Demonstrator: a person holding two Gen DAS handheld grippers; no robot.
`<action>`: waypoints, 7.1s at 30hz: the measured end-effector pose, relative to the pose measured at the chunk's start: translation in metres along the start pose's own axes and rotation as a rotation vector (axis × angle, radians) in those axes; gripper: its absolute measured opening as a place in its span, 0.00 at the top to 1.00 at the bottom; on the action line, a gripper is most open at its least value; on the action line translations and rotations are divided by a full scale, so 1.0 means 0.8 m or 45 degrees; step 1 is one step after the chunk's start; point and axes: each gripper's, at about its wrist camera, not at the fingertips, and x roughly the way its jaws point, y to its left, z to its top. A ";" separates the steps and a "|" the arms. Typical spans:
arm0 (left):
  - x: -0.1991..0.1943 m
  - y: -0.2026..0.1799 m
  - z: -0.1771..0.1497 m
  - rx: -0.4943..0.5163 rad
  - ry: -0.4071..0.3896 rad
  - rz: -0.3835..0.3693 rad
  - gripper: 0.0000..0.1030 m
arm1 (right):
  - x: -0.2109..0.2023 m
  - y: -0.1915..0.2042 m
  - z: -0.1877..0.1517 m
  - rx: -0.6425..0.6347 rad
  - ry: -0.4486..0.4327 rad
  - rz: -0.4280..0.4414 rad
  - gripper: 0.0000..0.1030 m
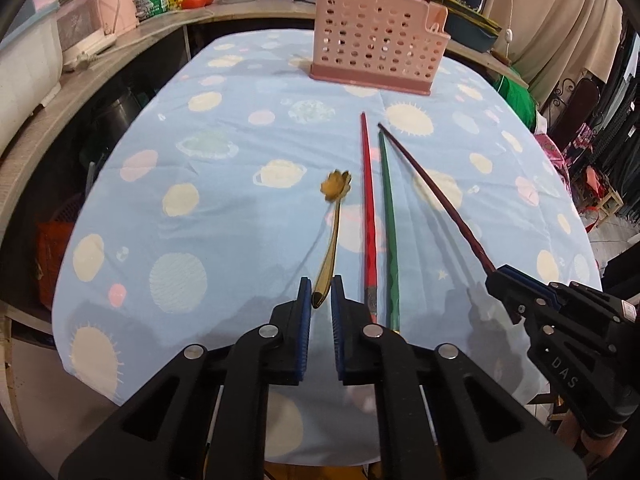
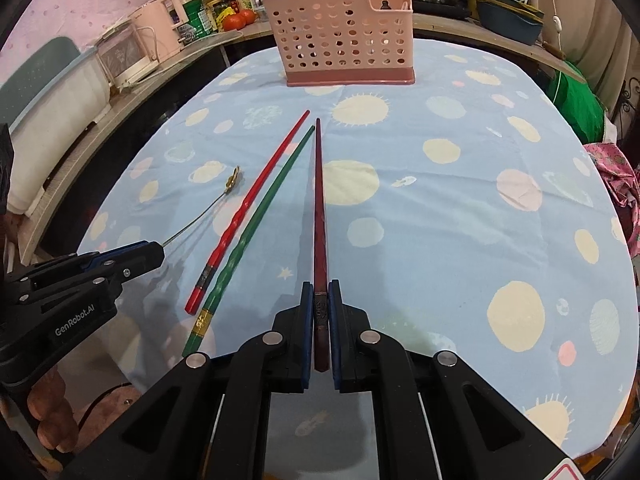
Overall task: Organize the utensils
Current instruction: 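Lift the chopstick and spoon and lower them into the pink holder, then open both tools to release the chopstick and spoon into the holder, then withdraw both tools from the holder back over the last two chopsticks, then grasp the green chopstick with the right tool while the left tool grasps the red chopstick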
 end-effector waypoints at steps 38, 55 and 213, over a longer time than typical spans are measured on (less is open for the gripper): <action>-0.134 -0.013 0.259 -0.025 -0.437 -0.138 0.99 | -0.156 -0.040 0.261 0.116 -0.620 0.149 0.93; -0.127 -0.035 0.393 -0.032 -0.554 -0.199 0.99 | -0.153 -0.046 0.408 0.150 -0.791 0.129 0.93; 0.042 -0.017 -0.010 -0.033 0.148 -0.072 0.62 | 0.021 0.009 -0.023 0.091 0.048 0.037 0.93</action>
